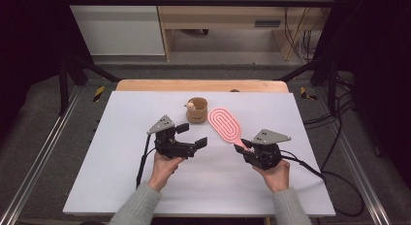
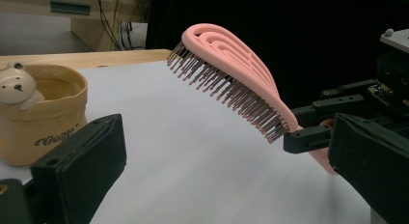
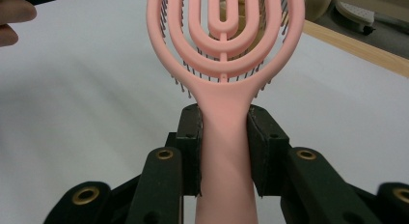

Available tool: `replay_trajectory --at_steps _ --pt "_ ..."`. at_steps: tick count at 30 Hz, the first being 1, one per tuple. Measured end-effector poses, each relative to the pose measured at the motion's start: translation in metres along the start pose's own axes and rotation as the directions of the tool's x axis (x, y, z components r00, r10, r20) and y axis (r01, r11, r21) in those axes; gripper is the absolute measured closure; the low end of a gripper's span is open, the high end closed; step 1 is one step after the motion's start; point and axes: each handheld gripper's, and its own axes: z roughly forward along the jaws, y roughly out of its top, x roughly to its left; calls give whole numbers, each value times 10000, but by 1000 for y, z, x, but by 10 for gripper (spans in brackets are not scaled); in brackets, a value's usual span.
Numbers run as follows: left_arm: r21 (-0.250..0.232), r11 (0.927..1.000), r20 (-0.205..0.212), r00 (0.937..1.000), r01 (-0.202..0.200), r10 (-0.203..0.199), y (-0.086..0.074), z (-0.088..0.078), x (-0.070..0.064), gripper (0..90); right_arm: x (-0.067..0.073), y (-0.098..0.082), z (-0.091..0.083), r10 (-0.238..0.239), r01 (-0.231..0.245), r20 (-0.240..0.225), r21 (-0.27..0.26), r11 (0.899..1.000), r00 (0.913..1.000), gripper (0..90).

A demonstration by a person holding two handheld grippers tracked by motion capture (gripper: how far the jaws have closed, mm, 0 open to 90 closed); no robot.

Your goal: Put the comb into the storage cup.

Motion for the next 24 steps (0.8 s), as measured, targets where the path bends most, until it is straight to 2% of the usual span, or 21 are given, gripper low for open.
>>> replay_trajectory --at_steps 12,24 --pt "8 9999 145 9998 117 -117 3 16 -7 0 0 0 0 -23 23 -2 -19 10000 10000 694" --pt "-34 9996 56 9996 282 -282 4 28 -13 0 0 0 -1 -10 10 -7 -56 10000 10000 694"
